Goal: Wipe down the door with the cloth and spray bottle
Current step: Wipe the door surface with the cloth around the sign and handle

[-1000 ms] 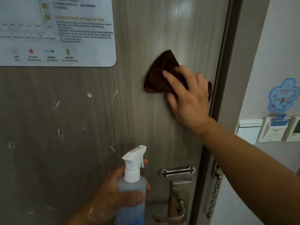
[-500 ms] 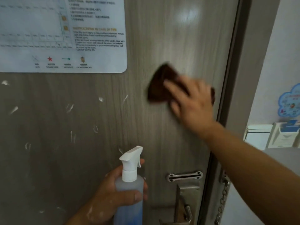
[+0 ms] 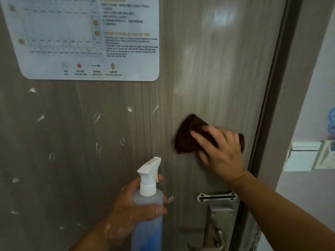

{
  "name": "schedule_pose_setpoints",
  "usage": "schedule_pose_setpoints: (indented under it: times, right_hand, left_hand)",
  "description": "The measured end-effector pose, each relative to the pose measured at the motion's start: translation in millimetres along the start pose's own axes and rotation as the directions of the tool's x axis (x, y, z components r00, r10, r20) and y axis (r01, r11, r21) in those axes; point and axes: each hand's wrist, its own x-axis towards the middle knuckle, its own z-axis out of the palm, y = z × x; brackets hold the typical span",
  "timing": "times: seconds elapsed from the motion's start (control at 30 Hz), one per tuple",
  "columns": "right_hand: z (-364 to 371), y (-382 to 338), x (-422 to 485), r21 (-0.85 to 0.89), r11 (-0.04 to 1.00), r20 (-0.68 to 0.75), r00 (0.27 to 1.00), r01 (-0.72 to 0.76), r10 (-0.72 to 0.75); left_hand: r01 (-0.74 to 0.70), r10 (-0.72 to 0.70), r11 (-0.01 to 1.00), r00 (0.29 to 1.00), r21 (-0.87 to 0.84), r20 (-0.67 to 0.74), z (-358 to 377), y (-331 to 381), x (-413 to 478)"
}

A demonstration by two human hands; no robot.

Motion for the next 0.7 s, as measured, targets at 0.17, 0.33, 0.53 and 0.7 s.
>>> schedule_pose_setpoints:
  times: [0.17, 0.33, 0.53, 0.7]
  right_hand:
    - [-11, 28, 93, 0.014, 0.97, -0.142, 0.96, -0.241, 0.241]
    - [-4, 4, 86, 0.046, 0.969, -0.136, 0.96, -0.242, 0.246]
    - [22, -67, -65, 0.151, 0.935, 0.181, 0.92, 0.322, -0.347]
    - [13, -43, -2, 0.1, 0.968, 0.1, 0.966, 0.228, -0.238]
  left_hand:
    - [-0.024, 0.023, 0.997, 1.0, -0.074, -0.01, 2, 0, -3]
    - [-0.027, 0.026, 0.996, 1.0, -0.084, -0.009, -2, 0, -7]
    - [-0.005, 0.004, 0.995, 1.0, -0.101, -0.01, -7, -1, -13]
    - [0.004, -0.004, 0.993, 1.0, -0.117, 0.001, -9, 0, -16]
